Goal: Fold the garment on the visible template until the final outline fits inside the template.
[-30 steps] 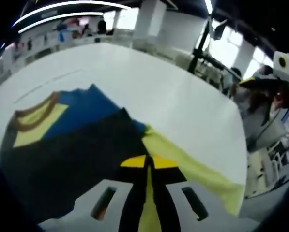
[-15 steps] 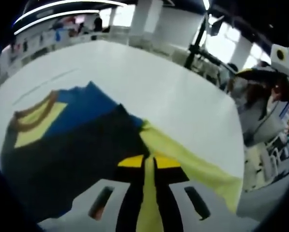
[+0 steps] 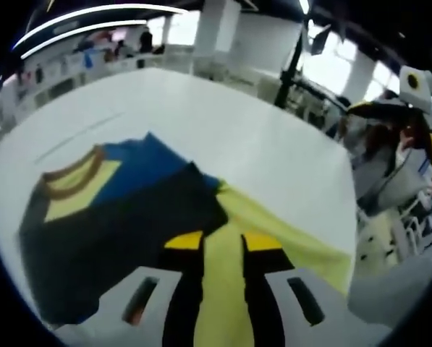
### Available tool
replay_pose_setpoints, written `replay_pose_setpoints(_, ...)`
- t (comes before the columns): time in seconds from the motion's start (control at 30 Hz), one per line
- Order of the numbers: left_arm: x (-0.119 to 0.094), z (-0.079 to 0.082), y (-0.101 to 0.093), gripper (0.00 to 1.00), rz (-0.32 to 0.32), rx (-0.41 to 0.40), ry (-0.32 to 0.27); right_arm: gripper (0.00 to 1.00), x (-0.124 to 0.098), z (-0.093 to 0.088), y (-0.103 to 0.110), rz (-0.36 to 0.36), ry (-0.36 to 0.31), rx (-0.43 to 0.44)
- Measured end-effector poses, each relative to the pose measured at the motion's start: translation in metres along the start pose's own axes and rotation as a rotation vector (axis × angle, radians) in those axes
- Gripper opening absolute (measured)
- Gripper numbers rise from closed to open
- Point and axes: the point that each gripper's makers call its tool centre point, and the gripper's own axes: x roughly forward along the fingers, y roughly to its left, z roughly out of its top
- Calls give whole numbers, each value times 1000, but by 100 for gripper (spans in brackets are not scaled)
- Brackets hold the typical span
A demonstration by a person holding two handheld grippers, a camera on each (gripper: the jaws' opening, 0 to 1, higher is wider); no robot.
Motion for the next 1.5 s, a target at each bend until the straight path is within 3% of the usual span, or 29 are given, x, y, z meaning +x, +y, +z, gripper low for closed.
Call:
replay_pose_setpoints(0.3,-46,-4,0,25,9,-25,-37,100,-5,5,19,11,-14,-30)
replay_pose_setpoints(0.83,-143,-47,17,37,103,-126,-88,100,3,7,48,53,-11,-69)
replay_pose_setpoints(1.07,-182,-59,17,42,138,-165,-121,100,4,5,55,65,-2,-71)
replay_pose_setpoints(1.5,-225,-65,19,51,162,-200,-158,100,7,9,60,82,1,-85)
